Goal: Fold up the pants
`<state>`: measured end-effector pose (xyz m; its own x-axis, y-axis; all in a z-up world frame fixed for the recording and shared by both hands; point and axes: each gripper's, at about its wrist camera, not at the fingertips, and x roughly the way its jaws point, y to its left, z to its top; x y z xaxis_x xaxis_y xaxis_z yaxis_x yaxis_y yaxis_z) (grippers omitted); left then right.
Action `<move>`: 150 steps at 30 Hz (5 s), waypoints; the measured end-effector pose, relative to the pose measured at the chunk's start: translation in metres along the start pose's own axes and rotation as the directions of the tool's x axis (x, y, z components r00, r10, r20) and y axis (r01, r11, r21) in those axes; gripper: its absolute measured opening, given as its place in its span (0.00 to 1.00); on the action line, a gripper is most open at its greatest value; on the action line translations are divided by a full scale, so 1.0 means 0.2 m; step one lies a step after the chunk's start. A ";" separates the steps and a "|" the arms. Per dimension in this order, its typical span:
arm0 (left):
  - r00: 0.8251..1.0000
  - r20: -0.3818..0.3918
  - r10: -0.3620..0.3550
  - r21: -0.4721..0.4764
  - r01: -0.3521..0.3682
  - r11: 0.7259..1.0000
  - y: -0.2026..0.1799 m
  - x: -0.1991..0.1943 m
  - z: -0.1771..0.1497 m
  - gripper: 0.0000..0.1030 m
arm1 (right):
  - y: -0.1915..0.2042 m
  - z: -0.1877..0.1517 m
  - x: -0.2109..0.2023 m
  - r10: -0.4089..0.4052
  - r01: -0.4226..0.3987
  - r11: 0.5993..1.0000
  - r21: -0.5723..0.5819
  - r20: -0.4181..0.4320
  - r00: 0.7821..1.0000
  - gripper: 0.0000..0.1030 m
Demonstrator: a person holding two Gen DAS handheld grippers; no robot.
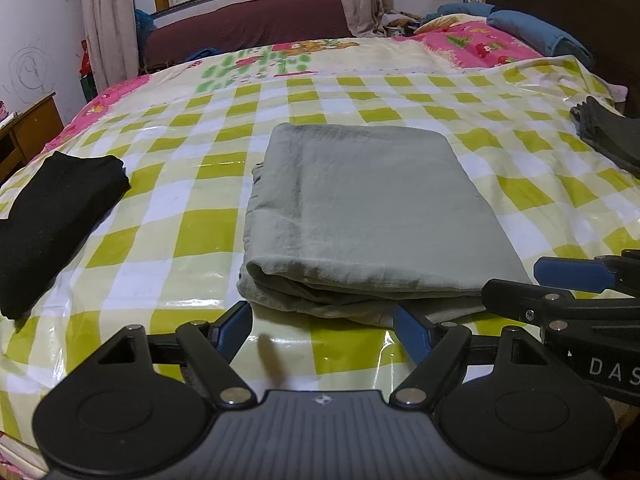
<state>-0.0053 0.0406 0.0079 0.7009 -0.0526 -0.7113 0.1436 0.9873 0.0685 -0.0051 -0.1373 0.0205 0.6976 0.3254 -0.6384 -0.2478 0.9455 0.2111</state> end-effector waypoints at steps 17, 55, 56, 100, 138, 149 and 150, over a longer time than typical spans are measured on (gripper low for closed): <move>1.000 -0.004 -0.007 0.012 0.007 1.000 -0.01 0.00 0.00 0.88 | -0.02 0.00 0.02 -0.021 0.021 1.000 0.004 -0.015 1.000 0.49; 1.000 0.004 -0.002 0.027 0.002 1.000 -0.01 -0.01 -0.01 0.88 | -0.04 -0.01 0.03 -0.043 0.043 0.999 0.010 -0.023 0.999 0.50; 1.000 0.005 -0.002 0.027 0.002 1.000 -0.01 -0.01 -0.01 0.89 | -0.04 -0.01 0.03 -0.043 0.043 0.999 0.010 -0.023 0.999 0.50; 1.000 0.001 0.021 0.030 -0.021 0.999 -0.01 0.00 0.00 0.97 | -0.05 -0.02 0.04 -0.056 0.057 0.998 0.016 -0.032 0.998 0.50; 0.999 -0.023 0.031 0.031 -0.030 0.999 -0.01 0.01 0.00 0.99 | -0.04 -0.02 0.05 -0.059 0.060 0.998 0.018 -0.038 0.998 0.51; 0.999 -0.013 0.039 0.029 -0.039 0.999 0.00 0.01 0.01 1.00 | -0.04 -0.02 0.05 -0.061 0.062 0.998 0.022 -0.038 0.997 0.51; 0.999 -0.018 0.037 0.026 -0.036 0.999 0.00 0.01 0.01 1.00 | -0.04 -0.02 0.05 -0.061 0.062 0.998 0.023 -0.039 0.997 0.51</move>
